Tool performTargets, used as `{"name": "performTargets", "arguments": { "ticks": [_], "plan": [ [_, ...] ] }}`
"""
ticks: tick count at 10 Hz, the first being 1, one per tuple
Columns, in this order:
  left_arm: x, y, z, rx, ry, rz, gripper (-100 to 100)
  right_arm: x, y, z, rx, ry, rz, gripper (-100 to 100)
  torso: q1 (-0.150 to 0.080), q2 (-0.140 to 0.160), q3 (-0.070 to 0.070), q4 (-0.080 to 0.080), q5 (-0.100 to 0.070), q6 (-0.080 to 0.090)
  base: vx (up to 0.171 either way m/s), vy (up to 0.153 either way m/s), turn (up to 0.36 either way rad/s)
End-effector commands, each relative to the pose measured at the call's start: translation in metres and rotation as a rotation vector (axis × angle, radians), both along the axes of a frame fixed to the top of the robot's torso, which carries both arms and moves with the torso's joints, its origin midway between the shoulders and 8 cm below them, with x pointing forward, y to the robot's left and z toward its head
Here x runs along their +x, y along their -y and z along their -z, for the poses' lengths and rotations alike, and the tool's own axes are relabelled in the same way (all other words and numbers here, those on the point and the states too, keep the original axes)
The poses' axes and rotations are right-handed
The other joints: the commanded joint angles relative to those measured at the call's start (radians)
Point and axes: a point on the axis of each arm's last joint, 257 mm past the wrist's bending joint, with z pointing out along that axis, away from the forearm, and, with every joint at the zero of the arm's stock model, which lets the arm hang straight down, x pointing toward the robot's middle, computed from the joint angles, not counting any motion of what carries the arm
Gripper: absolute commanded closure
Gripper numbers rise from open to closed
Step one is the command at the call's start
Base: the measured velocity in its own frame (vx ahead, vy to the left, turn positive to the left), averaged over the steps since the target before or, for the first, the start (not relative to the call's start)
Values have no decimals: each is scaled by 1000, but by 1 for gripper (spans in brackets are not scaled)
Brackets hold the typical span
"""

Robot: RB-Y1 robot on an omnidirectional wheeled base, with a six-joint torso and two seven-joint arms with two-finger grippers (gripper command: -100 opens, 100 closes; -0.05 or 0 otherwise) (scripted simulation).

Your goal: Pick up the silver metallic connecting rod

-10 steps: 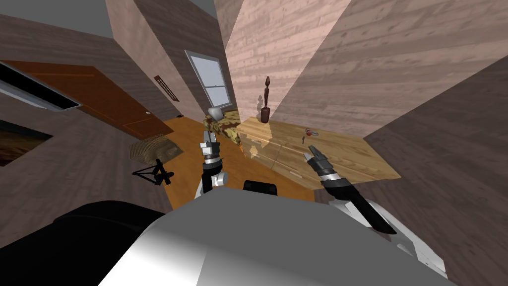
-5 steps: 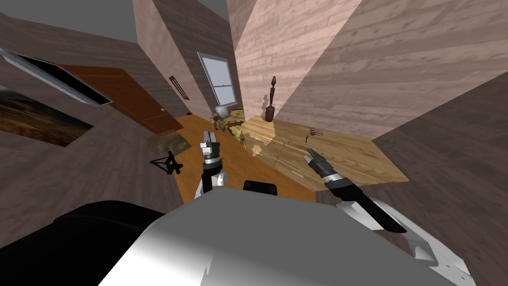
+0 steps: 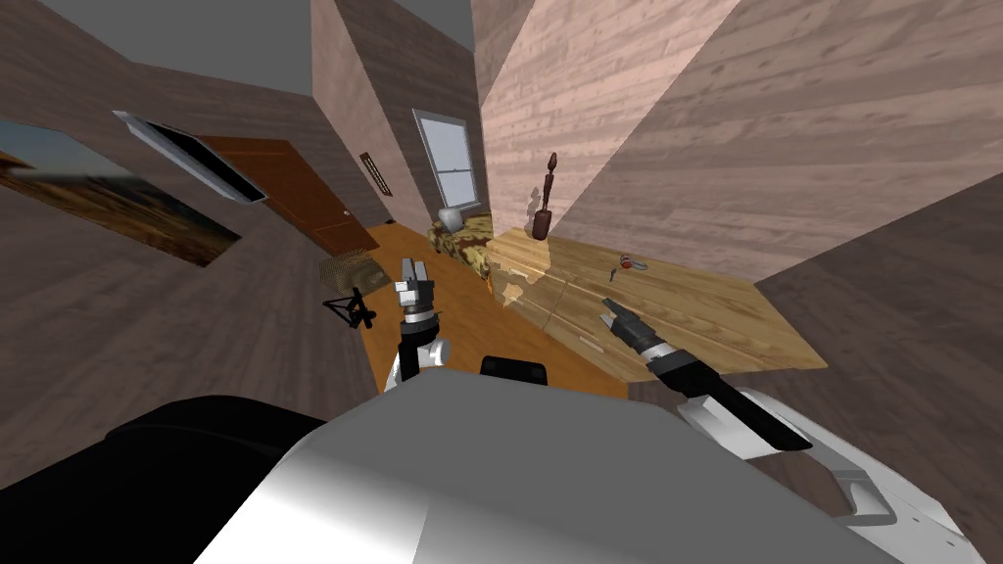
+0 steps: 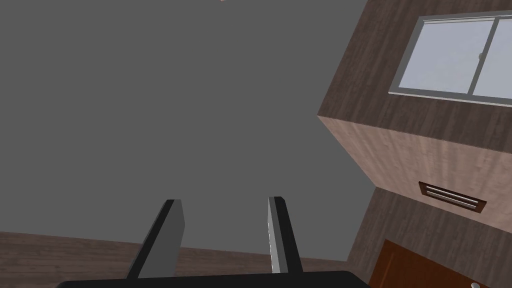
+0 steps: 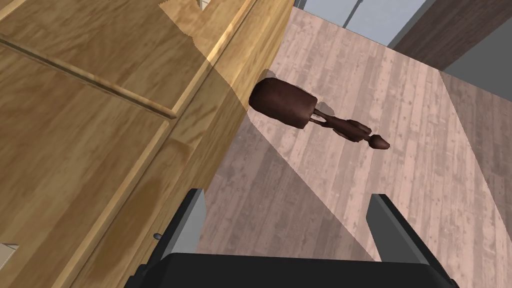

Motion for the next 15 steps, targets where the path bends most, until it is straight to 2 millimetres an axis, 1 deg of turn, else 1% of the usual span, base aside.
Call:
{"name": "performTargets", "arguments": {
  "ticks": [1, 2, 3, 4, 6, 7, 8, 9, 10, 11, 12, 13, 14, 15],
  "plan": [
    [0, 0, 0, 0, 0, 0, 0, -3, 2, 9, -27, -41, -15, -100, 0, 0, 0, 0, 0, 0, -67, -7, 141],
    [0, 0, 0, 0, 0, 0, 0, -7, 11, 27, -27, -108, 0, -100, 0, 0, 0, 0, 0, 1, -80, 2, 263],
    [0, 0, 0, 0, 0, 0, 0, -7, 12, 27, -52, -114, -17, -100, 0, 1, 1, 0, 0, 0, -65, -4, 131],
    [0, 0, 0, 0, 0, 0, 0, -12, 23, 45, -48, -182, 4, -100, 0, 0, 0, 0, 0, 1, -76, 2, 266],
    [0, 0, 0, 0, 0, 0, 0, -12, 25, 44, -86, -191, -18, -100, -1, 0, 0, 0, 0, 1, -34, -5, 50],
    [0, 0, 0, 0, 0, 0, 0, -18, 37, 62, -95, -261, 1, -100, -1, -2, -1, 0, 0, 2, -29, 3, 232],
    [0, 0, 0, 0, 0, 0, 0, -18, 39, 61, -119, -266, -13, -100, 0, -2, -1, 0, 0, 0, -31, -4, 151],
    [0, 0, 0, 0, 0, 0, 0, -25, 53, 79, -125, -335, 14, -100, -1, -2, -1, 0, 0, 1, -28, -3, 215],
    [0, 0, 0, 0, 0, 0, 0, -24, 56, 78, -154, -341, -1, -100, -1, -3, -1, 0, 0, 1, -23, -6, 142],
    [0, 0, 0, 0, 0, 0, 0, -33, 71, 95, -161, -408, 30, -100, -1, -3, -1, 0, 0, 1, -18, -3, 257],
    [0, 0, 0, 0, 0, 0, 0, -32, 75, 93, -191, -413, 17, -100, -1, -3, -2, -1, 0, 1, -13, -9, 123],
    [0, 0, 0, 0, 0, 0, 0, -41, 92, 108, -205, -479, 50, -100, -1, -4, -2, -1, 0, 1, -3, -7, 201],
    [0, 0, 0, 0, 0, 0, 0, -40, 96, 106, -231, -483, 39, -100, -1, -4, -2, -1, 0, 1, 1, -8, 122],
    [0, 0, 0, 0, 0, 0, 0, -50, 115, 119, -250, -547, 75, -100, -1, -5, -2, -1, 0, 1, 8, -8, 202]
  ]
}}
